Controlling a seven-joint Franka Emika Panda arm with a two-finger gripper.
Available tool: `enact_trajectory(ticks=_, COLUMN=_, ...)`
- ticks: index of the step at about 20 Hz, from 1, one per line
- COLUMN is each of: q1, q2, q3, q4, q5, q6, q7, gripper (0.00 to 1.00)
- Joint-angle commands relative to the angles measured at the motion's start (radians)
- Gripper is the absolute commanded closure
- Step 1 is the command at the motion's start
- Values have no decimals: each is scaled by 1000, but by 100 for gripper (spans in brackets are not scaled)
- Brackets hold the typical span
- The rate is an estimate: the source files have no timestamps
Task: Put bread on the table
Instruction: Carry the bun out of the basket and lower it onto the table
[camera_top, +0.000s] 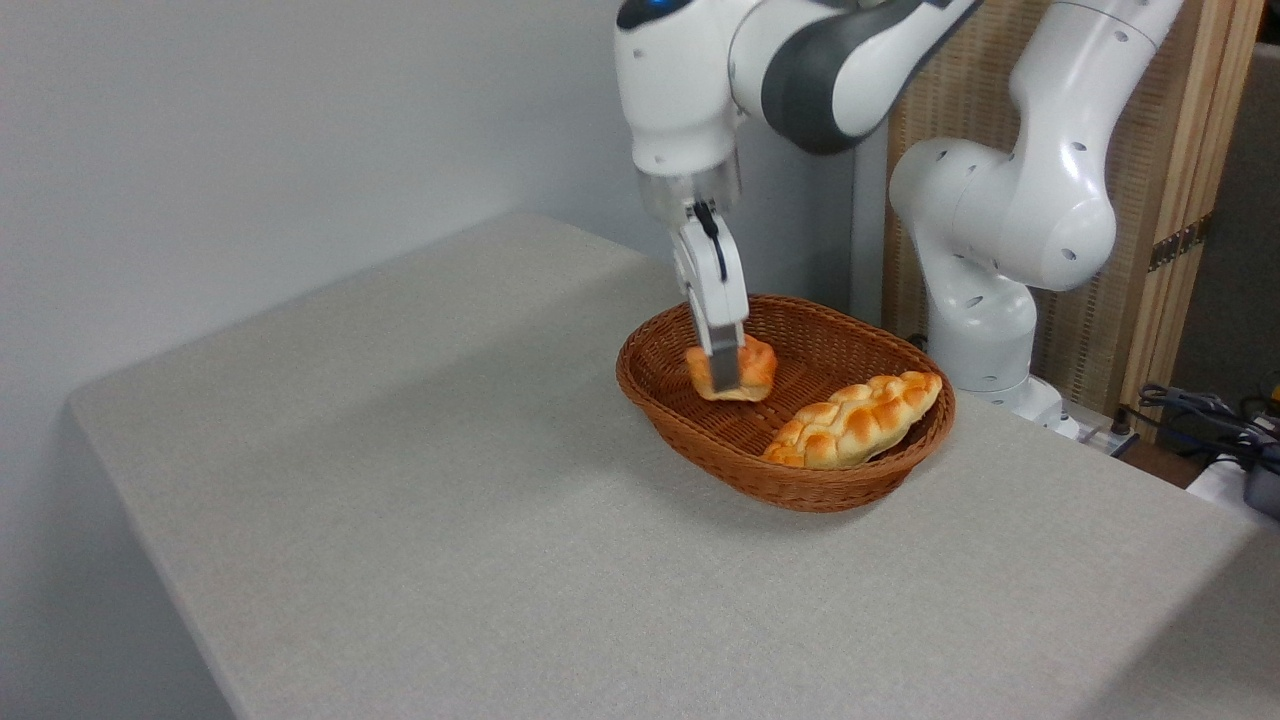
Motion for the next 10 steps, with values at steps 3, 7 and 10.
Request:
enact_trajectory(ticks=3, q1=9, q2=216, q3=15, q4=360, q5=45, q6=-44, q7=-123, gripper=62)
enact_trajectory(ticks=7, q1=-2, q2=403, q3=14, q4=505, q5=114, q6=26, q7=-165, gripper=62)
enact_trajectory(ticks=10, q1=-2, q2=473, q3=14, q4=504, q5=116, q6=169, q7=-157, gripper=56)
